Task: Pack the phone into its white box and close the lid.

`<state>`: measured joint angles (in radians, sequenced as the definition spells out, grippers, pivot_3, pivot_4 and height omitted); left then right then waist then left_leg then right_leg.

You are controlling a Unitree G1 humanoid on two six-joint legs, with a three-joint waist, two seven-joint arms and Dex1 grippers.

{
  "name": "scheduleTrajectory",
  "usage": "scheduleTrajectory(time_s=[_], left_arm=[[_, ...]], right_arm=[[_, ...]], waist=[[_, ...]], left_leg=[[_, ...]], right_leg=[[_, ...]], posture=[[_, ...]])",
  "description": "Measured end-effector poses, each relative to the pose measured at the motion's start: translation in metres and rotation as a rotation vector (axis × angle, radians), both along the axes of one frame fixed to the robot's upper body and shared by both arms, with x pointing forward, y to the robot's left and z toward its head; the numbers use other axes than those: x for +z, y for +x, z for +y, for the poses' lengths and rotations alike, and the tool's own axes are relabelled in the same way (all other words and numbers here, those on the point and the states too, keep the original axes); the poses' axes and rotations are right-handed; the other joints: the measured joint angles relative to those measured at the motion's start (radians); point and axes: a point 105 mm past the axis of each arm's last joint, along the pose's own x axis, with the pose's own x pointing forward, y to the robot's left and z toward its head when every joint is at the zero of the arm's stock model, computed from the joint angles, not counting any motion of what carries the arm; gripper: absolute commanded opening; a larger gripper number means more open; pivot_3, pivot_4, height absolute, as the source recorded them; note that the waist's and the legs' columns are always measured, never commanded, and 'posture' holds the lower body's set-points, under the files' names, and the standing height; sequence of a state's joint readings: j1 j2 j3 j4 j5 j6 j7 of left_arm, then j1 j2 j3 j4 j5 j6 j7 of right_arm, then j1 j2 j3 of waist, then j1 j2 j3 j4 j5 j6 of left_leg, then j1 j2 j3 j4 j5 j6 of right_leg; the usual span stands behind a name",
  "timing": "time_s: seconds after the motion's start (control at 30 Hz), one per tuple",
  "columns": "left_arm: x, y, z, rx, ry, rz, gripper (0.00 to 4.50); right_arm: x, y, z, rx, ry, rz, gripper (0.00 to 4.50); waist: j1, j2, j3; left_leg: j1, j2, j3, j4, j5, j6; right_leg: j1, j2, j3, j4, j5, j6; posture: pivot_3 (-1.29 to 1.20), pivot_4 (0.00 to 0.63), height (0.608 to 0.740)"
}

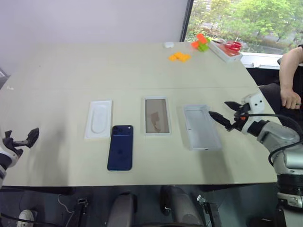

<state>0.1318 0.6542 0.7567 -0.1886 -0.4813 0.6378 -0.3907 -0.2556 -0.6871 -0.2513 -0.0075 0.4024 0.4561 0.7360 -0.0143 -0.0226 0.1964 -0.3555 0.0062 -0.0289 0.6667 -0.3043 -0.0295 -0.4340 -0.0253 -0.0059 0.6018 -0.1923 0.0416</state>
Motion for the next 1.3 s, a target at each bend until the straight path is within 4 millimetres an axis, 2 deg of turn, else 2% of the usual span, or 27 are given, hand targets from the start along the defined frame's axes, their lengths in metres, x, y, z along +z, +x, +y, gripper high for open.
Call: scheduleTrajectory(time_s=[0.2,0.47,0.7,0.87,0.97,1.1,1.2,1.3], left_arm=[[-0.001,0.003,-0.004,-0.018,0.005,0.0,4.5],[-0.002,0.002,-0.007,-0.035,0.003,0.004,4.5],[-0.008,0.01,-0.025,-0.097,-0.027,0.025,4.5],[-0.014,0.021,-0.069,-0.271,-0.106,0.034,4.5],[-0.019,0.024,-0.085,-0.328,-0.163,0.052,4.5],[-0.027,0.025,-0.101,-0.352,-0.202,0.105,4.5],[-0.029,0.036,-0.107,-0.28,-0.287,0.113,4.5],[-0.036,0.036,-0.112,-0.26,-0.354,0.19,4.5]], right_arm=[[-0.004,-0.004,0.001,0.008,0.002,0.022,4.46],[0.001,-0.004,0.005,0.017,0.0,0.013,4.46],[0.006,-0.004,0.016,0.05,-0.019,-0.007,4.46],[0.022,-0.004,0.038,0.126,-0.045,-0.06,4.46],[0.026,-0.009,0.055,0.193,-0.066,-0.074,4.46],[0.025,-0.017,0.085,0.308,-0.089,-0.064,4.46],[0.024,-0.031,0.133,0.472,-0.062,-0.085,4.46],[0.019,-0.036,0.147,0.519,-0.052,-0.072,4.46]], waist=[[0.001,0.0,0.0],[0.001,0.0,0.0],[0.0,0.0,0.0],[0.0,0.0,0.0],[0.0,0.0,0.0],[-0.001,0.0,0.0],[0.0,-0.001,0.0],[0.001,-0.001,0.0]], left_leg=[[0.0,0.0,0.001,0.0,0.0,0.0],[0.0,0.0,0.001,0.0,0.0,0.0],[0.0,0.0,0.002,0.0,0.0,0.0],[0.0,0.0,0.002,0.0,0.0,0.0],[0.0,0.0,0.002,0.0,-0.001,0.001],[0.0,0.0,0.002,0.0,-0.001,0.001],[0.0,0.001,0.001,0.0,-0.001,0.001],[0.0,0.0,0.0,0.0,-0.001,0.001]], right_leg=[[0.0,0.0,0.0,0.001,0.0,0.0],[-0.001,0.0,0.0,0.001,0.0,0.0],[-0.001,0.0,0.001,0.001,0.0,0.0],[-0.001,0.0,0.001,0.001,0.0,0.0],[-0.002,0.001,0.001,0.001,0.0,0.0],[-0.002,0.001,0.001,0.002,0.0,0.0],[-0.002,0.002,0.001,0.003,0.0,0.001],[-0.002,0.002,0.001,0.005,0.002,0.003]], posture=[[0.0,0.15,0.734],[0.0,0.15,0.734],[0.0,0.15,0.734],[0.0,0.15,0.734],[0.0,0.15,0.734],[0.0,0.15,0.734],[0.0,0.15,0.734],[0.0,0.15,0.734]])
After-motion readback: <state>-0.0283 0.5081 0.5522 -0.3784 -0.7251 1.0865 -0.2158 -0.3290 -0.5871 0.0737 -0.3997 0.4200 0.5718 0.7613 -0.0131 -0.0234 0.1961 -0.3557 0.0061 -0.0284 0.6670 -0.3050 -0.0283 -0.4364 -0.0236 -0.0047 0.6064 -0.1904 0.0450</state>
